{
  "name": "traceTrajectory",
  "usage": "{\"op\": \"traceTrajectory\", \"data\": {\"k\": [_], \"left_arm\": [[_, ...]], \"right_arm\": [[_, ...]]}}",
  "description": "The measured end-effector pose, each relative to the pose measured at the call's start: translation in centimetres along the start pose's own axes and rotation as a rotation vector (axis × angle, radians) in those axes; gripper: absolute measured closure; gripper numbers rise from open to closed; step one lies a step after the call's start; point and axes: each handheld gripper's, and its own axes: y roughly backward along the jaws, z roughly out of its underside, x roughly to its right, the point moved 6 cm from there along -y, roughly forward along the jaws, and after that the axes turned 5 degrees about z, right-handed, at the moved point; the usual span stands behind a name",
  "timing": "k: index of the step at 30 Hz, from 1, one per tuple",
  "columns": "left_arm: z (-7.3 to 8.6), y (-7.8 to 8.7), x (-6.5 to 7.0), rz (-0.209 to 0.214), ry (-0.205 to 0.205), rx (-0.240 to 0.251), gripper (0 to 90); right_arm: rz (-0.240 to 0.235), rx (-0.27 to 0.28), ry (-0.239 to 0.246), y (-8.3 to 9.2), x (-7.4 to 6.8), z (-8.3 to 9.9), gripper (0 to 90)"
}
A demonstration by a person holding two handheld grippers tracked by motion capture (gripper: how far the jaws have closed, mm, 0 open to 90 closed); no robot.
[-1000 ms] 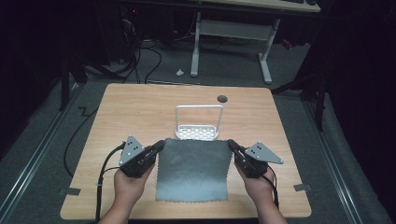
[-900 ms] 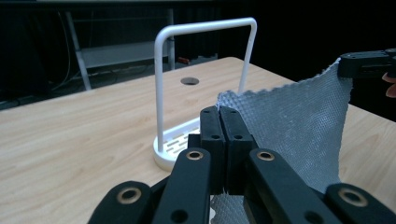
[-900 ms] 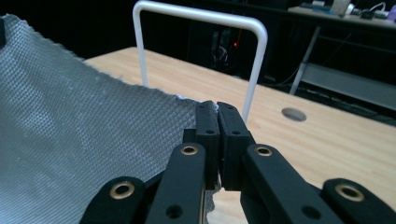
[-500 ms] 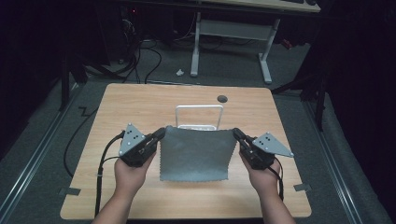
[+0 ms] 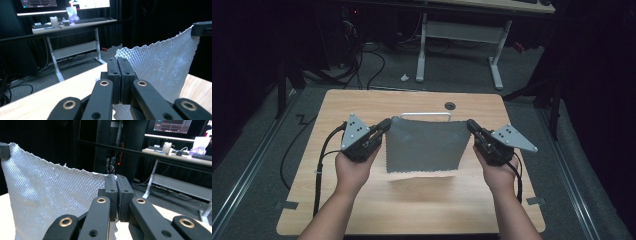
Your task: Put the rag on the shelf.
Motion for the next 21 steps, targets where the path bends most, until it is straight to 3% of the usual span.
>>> {"op": "traceTrajectory", "data": {"k": [13,19,21], "left_arm": [[-2.1,-3.0,-2.2,-0.028,-0.032,-0.010,89.0],[-2.8,-4.3,-3.5,-0.056,-0.067,-0.025,89.1],[-2.8,-4.9,-3.9,-0.061,-0.052,-0.035,89.0]], "right_arm": [[0.035,0.000,0.005,-3.1,2.0,-2.3,89.5],[0.039,-0.008,0.014,-4.6,2.7,-3.2,89.6],[0.040,-0.013,0.006,-5.2,2.9,-3.4,89.5]]}}
